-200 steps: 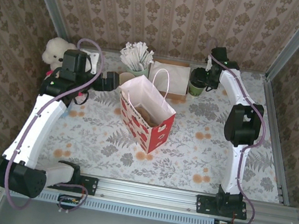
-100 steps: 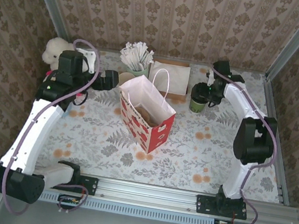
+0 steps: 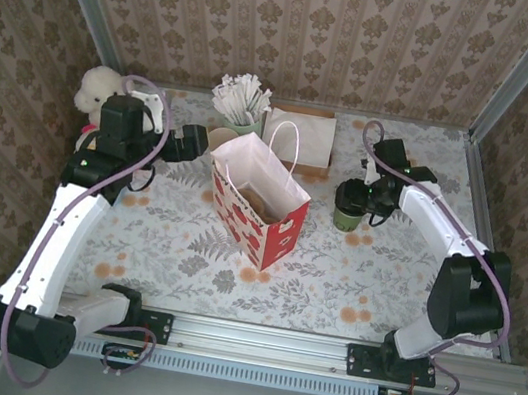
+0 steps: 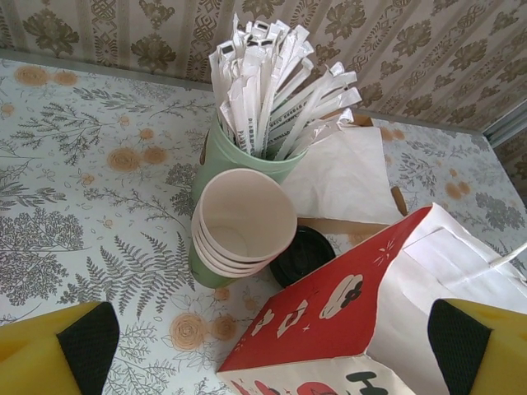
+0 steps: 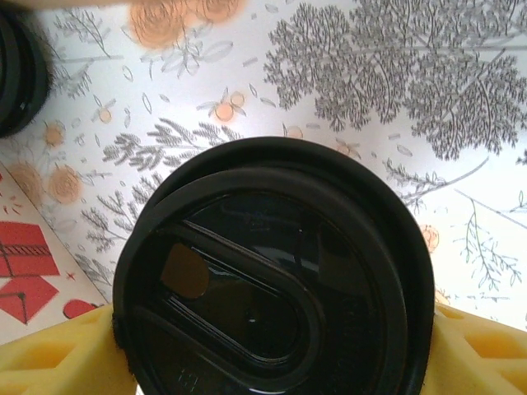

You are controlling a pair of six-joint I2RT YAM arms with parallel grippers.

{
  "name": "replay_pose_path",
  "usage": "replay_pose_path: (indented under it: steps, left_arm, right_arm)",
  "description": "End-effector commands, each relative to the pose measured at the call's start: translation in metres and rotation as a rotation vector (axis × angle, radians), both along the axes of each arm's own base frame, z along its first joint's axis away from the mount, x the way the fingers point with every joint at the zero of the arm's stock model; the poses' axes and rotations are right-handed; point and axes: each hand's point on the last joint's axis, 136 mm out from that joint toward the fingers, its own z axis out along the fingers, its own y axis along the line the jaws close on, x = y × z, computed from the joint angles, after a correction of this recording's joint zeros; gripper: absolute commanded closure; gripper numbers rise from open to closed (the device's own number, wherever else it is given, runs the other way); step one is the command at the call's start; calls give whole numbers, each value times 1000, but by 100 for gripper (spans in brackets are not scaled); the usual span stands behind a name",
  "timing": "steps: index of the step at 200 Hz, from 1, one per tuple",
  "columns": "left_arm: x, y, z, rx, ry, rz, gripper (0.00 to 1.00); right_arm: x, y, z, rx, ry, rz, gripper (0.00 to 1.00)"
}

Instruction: Pack the takeout coffee

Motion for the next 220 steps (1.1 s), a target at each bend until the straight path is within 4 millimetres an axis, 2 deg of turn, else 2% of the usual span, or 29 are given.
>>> replay_pose_path:
  steps: [1,35,55,86,91,126,154,174,220]
  left_arm:
    - [-4,1,10,-38,-32,8,0]
    - [-6,1,12,-37,-37,7,0]
    - [-7,2,12,-38,-39,7,0]
    - [-10,2,9,-43,-35,8,0]
    - [-10,2,9,-45,-36,9,0]
    - [-11,4,4,-38,-24,19,0]
    - [-12,7,1,-26,-20,31,0]
    - [-12,8,-2,-22,-12,35,0]
    - [-12,11,-7,-6,1,51,0]
  right_arm:
    - [-9,1,1,-18,-21,11,27]
    - [-19,-1,-1,-30,-17,7,24]
    - [-24,-1,5,-33,-22,13,12]
    - [-28,-4,14,-46,-31,2,4]
    - [-29,-4,15,-46,-28,-4,0]
    - [-31,-9,23,-78,6,-58,0]
    - [-28,-5,25,-88,50,-60,0]
    - [-26,1,24,-80,82,-43,0]
    - [-24,-3,20,-155,131,-18,0]
